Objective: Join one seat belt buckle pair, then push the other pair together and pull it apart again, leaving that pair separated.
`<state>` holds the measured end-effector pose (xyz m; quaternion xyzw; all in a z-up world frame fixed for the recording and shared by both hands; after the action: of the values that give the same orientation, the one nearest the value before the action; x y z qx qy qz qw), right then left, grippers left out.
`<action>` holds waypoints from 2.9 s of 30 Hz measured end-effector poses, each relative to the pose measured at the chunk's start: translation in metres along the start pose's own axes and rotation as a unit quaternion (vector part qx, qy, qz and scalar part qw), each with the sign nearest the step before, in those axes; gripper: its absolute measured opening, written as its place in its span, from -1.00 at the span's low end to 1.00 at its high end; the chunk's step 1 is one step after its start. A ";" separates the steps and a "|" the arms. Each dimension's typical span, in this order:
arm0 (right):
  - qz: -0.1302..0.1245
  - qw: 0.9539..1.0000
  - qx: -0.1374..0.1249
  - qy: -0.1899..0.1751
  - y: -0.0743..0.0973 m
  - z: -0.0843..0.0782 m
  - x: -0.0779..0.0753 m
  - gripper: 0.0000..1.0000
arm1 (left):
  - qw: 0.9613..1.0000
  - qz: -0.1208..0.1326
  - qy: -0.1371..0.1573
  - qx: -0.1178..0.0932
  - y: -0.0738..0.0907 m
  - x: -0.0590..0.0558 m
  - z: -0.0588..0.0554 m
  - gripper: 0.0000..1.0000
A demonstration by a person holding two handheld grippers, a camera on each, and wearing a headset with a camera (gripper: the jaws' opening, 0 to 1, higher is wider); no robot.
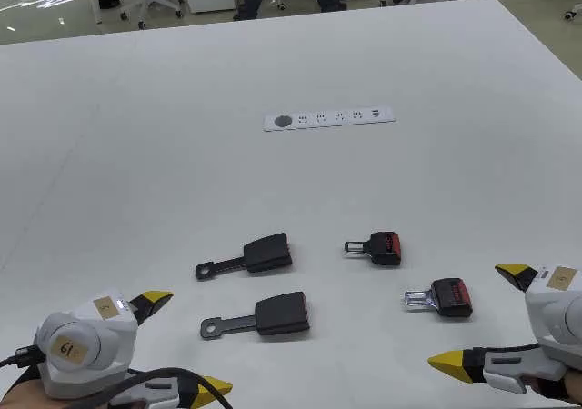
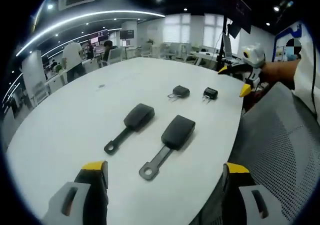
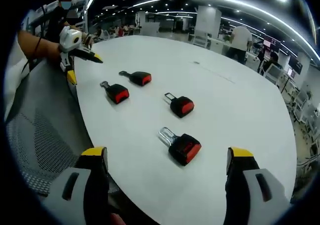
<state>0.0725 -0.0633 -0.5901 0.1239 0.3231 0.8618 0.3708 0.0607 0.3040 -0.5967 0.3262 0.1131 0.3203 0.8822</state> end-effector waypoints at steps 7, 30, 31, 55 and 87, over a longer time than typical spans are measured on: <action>-0.003 1.000 0.000 0.000 0.002 -0.002 -0.001 0.93 | 1.000 -0.001 -0.002 -0.002 0.000 -0.002 0.002 0.91; -0.007 1.000 0.003 0.001 0.005 -0.006 0.002 0.89 | 1.000 -0.005 -0.011 0.002 -0.002 -0.002 -0.001 0.91; -0.007 1.000 0.003 0.000 0.005 -0.006 0.001 0.88 | 1.000 -0.007 -0.012 0.004 -0.002 -0.003 -0.001 0.91; 0.014 1.000 0.024 0.002 -0.006 -0.008 -0.013 0.80 | 0.999 -0.007 0.003 0.031 -0.005 -0.003 -0.011 0.89; 0.061 0.996 0.030 0.052 -0.032 0.014 -0.023 0.56 | 0.999 -0.004 -0.011 0.048 -0.005 -0.002 -0.014 0.85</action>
<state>0.1126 -0.0567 -0.5998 0.1094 0.3595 0.8782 0.2959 0.0556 0.3065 -0.6110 0.3710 0.1199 0.3076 0.8680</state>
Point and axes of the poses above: the centre of the closed fingertips' face, and the gripper's own axes: y roughly backward along the fingers, x roughly to its left, z roughly out of its top, the point moved 5 cm from there along y, roughly backward along the fingers, and after that the axes turned 3 degrees about -y, right-handed, at the moved point
